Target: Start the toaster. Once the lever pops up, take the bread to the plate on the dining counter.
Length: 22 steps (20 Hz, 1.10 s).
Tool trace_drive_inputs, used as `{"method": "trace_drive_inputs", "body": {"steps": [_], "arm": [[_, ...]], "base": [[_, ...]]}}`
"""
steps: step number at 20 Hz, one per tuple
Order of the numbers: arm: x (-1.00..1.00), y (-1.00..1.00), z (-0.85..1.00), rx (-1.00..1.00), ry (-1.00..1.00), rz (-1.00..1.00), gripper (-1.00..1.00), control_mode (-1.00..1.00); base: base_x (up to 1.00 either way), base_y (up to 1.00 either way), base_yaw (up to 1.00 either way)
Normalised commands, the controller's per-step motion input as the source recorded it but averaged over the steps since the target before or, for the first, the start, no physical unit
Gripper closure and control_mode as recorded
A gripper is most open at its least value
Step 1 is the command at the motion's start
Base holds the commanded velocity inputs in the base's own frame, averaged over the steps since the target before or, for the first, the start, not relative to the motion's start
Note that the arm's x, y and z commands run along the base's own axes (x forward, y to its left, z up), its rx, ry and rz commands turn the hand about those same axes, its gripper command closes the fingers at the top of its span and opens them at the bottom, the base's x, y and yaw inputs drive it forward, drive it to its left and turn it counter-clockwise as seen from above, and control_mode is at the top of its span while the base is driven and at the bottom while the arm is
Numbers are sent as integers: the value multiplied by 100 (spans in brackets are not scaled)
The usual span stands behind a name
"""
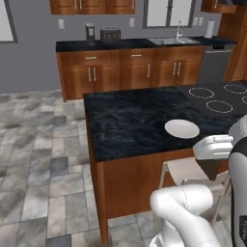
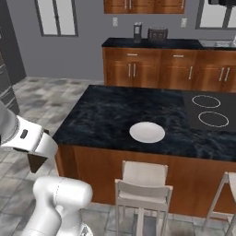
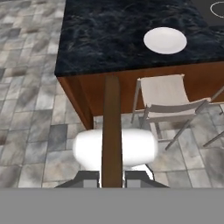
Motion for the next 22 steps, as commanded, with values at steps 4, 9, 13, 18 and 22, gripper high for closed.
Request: {"method": "trace_drive_inputs", "body": {"steps": [4, 9, 13, 18, 22], "arm": [[0, 0, 0, 0, 0, 0, 100, 100], [0, 0, 0, 0, 0, 0, 100, 100], [0, 0, 0, 0, 0, 0, 100, 100], [0, 0, 0, 0, 0, 0, 100, 100], [0, 0, 0, 0, 0, 0, 100, 100]], "base": [[2, -46, 0], [1, -61, 0], [1, -60, 0], [24, -44, 0], [39, -30, 0]]}}
